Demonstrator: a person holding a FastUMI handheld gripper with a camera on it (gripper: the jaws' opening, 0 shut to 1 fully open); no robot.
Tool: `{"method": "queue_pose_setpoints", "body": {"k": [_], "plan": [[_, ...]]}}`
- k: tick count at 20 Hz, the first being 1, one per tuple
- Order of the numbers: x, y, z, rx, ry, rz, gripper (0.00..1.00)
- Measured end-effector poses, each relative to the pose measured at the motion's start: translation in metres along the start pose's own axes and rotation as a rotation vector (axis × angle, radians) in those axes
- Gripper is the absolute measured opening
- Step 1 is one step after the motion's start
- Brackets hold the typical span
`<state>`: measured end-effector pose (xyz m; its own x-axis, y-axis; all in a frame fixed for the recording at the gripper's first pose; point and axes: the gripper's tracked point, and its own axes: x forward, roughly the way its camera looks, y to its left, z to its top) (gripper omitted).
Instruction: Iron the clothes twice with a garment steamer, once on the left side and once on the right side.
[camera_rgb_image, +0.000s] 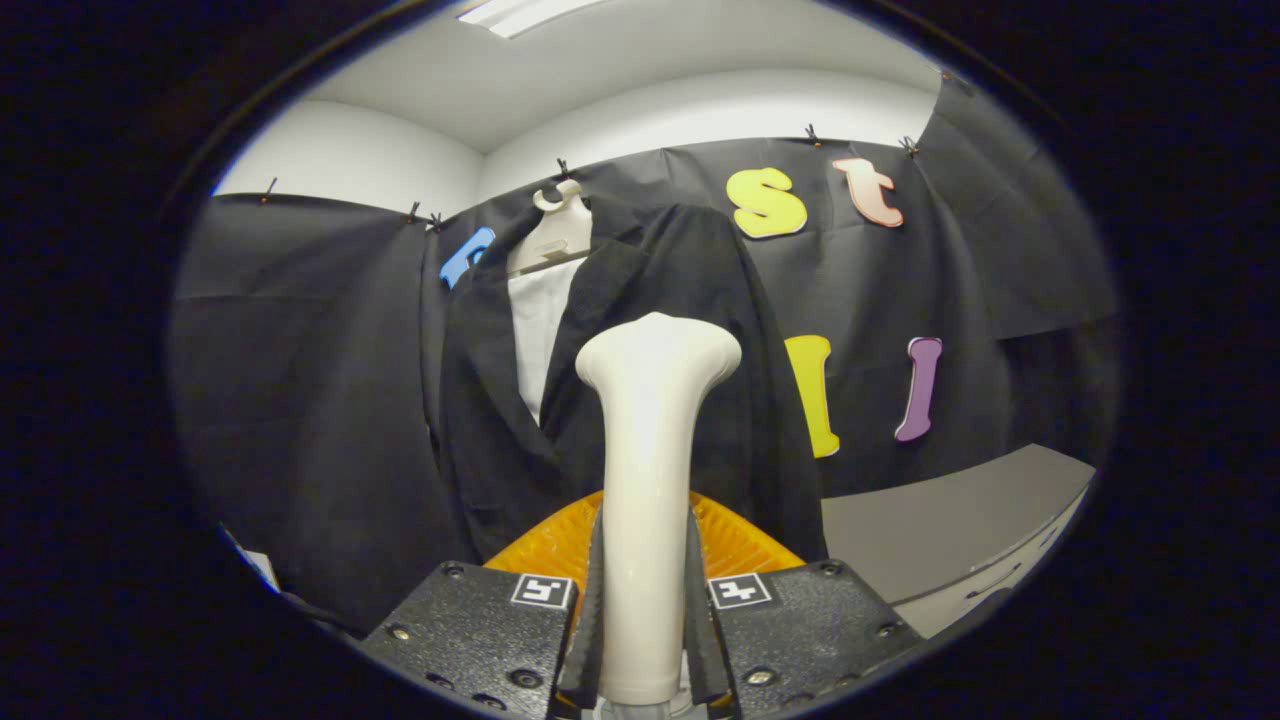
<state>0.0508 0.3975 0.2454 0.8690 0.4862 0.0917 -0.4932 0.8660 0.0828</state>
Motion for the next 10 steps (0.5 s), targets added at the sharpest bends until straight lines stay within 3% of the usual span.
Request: {"method": "queue_pose_setpoints", "body": {"k": [10], "plan": [[-0.015, -0.007, -0.065, 0.004, 0.114, -0.014, 0.36]]}}
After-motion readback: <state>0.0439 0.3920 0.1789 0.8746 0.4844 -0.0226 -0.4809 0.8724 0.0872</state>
